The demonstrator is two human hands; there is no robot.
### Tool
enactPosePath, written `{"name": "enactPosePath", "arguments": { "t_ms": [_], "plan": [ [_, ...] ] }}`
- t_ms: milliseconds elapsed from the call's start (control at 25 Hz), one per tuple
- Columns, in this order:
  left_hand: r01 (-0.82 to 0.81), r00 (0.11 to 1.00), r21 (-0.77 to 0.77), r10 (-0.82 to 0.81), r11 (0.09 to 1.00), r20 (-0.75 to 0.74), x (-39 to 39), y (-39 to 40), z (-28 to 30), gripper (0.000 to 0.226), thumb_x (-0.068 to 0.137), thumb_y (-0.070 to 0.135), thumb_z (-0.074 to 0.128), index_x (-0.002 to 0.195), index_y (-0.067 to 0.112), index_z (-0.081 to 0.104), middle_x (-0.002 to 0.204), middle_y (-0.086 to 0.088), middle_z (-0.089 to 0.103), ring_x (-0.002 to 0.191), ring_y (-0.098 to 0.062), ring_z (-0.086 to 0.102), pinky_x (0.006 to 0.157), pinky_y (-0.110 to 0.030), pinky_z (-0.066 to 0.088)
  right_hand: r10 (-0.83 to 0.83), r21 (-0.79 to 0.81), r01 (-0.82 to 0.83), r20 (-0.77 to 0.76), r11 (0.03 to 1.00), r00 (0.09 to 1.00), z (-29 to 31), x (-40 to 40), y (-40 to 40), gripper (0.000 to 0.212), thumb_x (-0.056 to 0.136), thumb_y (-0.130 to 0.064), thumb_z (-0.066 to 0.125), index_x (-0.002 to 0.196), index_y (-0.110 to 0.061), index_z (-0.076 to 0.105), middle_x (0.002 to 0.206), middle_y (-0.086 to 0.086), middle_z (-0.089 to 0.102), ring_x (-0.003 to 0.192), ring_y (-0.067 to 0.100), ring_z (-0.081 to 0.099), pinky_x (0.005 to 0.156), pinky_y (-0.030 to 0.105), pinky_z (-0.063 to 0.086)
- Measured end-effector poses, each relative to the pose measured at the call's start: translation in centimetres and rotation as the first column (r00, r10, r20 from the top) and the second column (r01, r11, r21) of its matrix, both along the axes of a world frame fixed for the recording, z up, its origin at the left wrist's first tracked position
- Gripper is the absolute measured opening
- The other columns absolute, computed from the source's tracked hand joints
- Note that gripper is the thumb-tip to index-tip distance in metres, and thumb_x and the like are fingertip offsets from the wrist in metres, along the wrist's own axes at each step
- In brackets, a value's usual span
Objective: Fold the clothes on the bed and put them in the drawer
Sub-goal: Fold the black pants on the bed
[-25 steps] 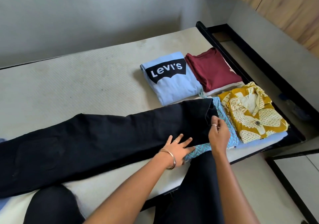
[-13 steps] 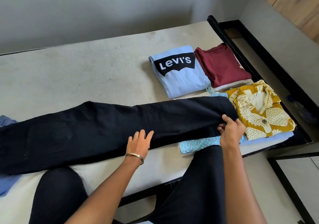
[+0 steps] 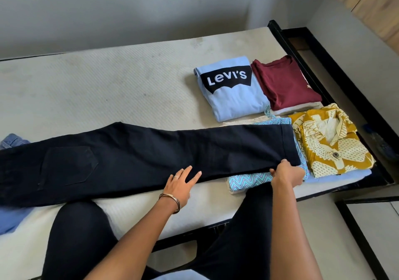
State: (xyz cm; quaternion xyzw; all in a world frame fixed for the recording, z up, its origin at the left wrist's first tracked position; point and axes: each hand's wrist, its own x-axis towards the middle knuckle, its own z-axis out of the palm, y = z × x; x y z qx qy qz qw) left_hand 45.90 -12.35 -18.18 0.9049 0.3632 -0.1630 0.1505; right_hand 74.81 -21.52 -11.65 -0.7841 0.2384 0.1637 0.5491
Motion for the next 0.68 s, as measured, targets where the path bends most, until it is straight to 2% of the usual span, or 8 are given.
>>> {"name": "enactPosePath", "arguments": {
  "t_ms": [80, 120, 240, 320, 400, 480, 600, 680],
  "plan": [
    [-0.051, 0.995, -0.109, 0.040, 0.993, -0.096, -0.4, -1.3, -0.7, 0.098, 0.088, 0.008, 0.054, 0.149, 0.039, -0.018, 0.156, 0.002, -0.031, 0.148, -0.027, -0.011, 0.117, -0.053, 0.004, 0.068, 0.004, -0.067, -0.072, 0.998, 0.995, 0.0, -1.9, 0.5, 0.037, 0.092, -0.019, 0.067, 0.115, 0.004, 0.051, 0.101, 0.017, 0.062, 0.051, 0.025, 0.065, 0.039, 0.026, 0.050],
    [-0.067, 0.993, -0.113, 0.055, 0.991, -0.102, -0.5, -1.9, -0.7, 0.101, 0.087, 0.004, 0.051, 0.146, 0.038, -0.024, 0.152, 0.003, -0.038, 0.147, -0.026, -0.017, 0.116, -0.055, -0.002, 0.099, 0.043, -0.095, -0.108, 0.995, 0.989, 0.0, -3.2, 1.0, 0.033, 0.091, -0.018, 0.069, 0.109, 0.003, 0.050, 0.091, 0.012, 0.061, 0.050, 0.025, 0.063, 0.039, 0.026, 0.050],
    [-0.168, 0.983, -0.098, 0.159, 0.981, -0.096, -0.2, -3.1, -1.0, 0.104, 0.084, -0.003, 0.047, 0.145, 0.037, -0.027, 0.150, 0.002, -0.041, 0.145, -0.027, -0.023, 0.112, -0.062, -0.006, 0.148, 0.185, -0.097, -0.283, 0.978, 0.948, -0.3, -6.0, 2.5, 0.018, 0.089, -0.009, 0.069, 0.099, 0.001, 0.057, 0.091, 0.007, 0.059, 0.053, 0.019, 0.051, 0.033, 0.020, 0.036],
    [-0.238, 0.966, -0.085, 0.227, 0.968, -0.120, -0.1, -2.8, -0.8, 0.106, 0.084, -0.004, 0.049, 0.145, 0.038, -0.028, 0.150, -0.001, -0.041, 0.146, -0.028, -0.022, 0.112, -0.064, -0.001, 0.164, 0.203, -0.089, -0.392, 0.975, 0.905, -0.3, -6.4, 3.2, 0.015, 0.087, -0.007, 0.071, 0.087, -0.002, 0.058, 0.076, 0.006, 0.048, 0.051, 0.015, 0.035, 0.034, 0.019, 0.026],
    [-0.227, 0.964, -0.103, 0.209, 0.968, -0.162, 0.1, -1.9, -0.4, 0.109, 0.085, -0.001, 0.053, 0.143, 0.039, -0.029, 0.154, -0.002, -0.035, 0.147, -0.027, -0.015, 0.112, -0.063, 0.012, 0.165, 0.245, -0.050, -0.480, 0.968, 0.862, -0.2, -6.0, 3.6, 0.020, 0.083, -0.007, 0.075, 0.088, -0.006, 0.055, 0.072, 0.003, 0.036, 0.052, 0.014, 0.024, 0.035, 0.019, 0.024],
    [-0.231, 0.964, -0.131, 0.208, 0.964, -0.168, 0.2, -0.7, 0.0, 0.112, 0.085, 0.005, 0.059, 0.143, 0.041, -0.029, 0.159, 0.001, -0.022, 0.149, -0.026, -0.003, 0.107, -0.056, 0.028, 0.184, 0.303, -0.034, -0.484, 0.952, 0.855, 0.2, -6.4, 3.9, 0.033, 0.078, -0.008, 0.078, 0.100, -0.011, 0.053, 0.078, 0.004, 0.044, 0.055, 0.014, 0.031, 0.038, 0.021, 0.033],
    [-0.249, 0.962, -0.178, 0.220, 0.952, -0.164, 0.5, 1.1, 1.0, 0.115, 0.081, 0.011, 0.067, 0.144, 0.045, -0.023, 0.158, 0.005, -0.001, 0.141, -0.025, 0.016, 0.096, -0.049, 0.041, 0.167, 0.465, -0.012, -0.294, 0.885, 0.941, 1.0, -8.6, 4.8, 0.039, 0.075, -0.002, 0.078, 0.097, -0.014, 0.049, 0.101, 0.004, 0.060, 0.086, 0.022, 0.061, 0.073, 0.036, 0.056],
    [-0.207, 0.965, -0.235, 0.158, 0.950, -0.210, 0.7, 2.0, 1.5, 0.115, 0.078, 0.019, 0.071, 0.145, 0.048, -0.018, 0.157, 0.004, 0.002, 0.138, -0.026, 0.019, 0.095, -0.050, 0.042, 0.091, 0.566, 0.047, -0.214, 0.823, 0.973, 1.5, -10.2, 5.7, 0.042, 0.075, 0.006, 0.075, 0.098, -0.018, 0.048, 0.110, 0.003, 0.062, 0.100, 0.024, 0.064, 0.092, 0.048, 0.054]
  ]
}}
